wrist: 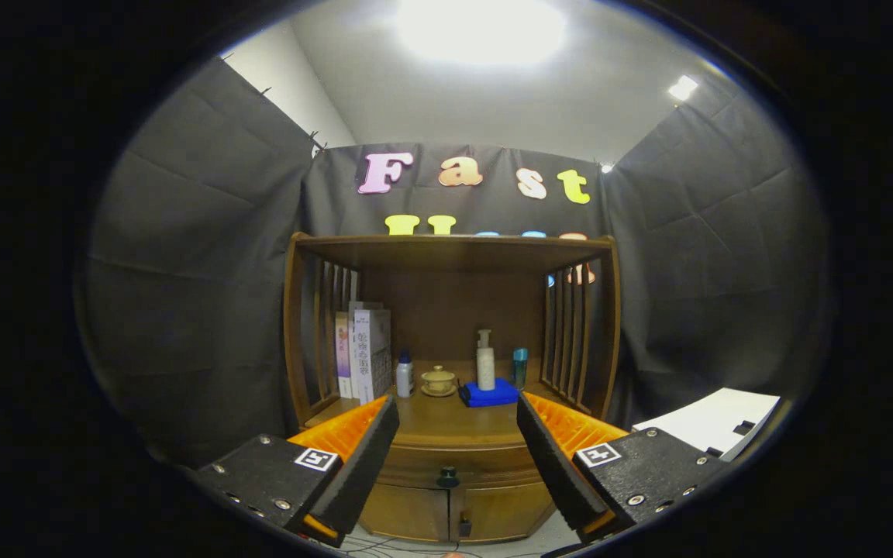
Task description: Pull open the drawer, take out the items inside it, and place them on the countertop above the cabinet.
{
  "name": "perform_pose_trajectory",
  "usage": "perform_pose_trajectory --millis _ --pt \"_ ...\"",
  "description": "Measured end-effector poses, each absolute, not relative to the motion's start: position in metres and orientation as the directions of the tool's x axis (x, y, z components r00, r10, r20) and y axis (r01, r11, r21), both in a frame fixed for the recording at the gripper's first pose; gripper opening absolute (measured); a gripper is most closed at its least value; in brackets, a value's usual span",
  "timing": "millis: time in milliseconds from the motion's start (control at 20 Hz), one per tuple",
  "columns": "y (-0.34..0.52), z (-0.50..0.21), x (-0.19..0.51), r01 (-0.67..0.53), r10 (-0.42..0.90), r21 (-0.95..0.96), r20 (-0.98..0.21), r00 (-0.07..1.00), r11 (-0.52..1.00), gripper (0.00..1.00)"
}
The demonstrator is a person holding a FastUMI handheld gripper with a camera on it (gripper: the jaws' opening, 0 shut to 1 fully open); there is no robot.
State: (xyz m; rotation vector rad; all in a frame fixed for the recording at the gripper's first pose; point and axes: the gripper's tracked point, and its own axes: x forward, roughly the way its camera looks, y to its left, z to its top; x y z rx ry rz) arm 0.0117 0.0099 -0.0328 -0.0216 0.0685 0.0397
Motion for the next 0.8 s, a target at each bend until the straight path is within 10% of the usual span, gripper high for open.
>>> perform_pose_trajectory --millis 800 --pt "0.001 -0.128 0.060 -0.129 0.112 -0.101 -0.164 0.980 0.986 0.97"
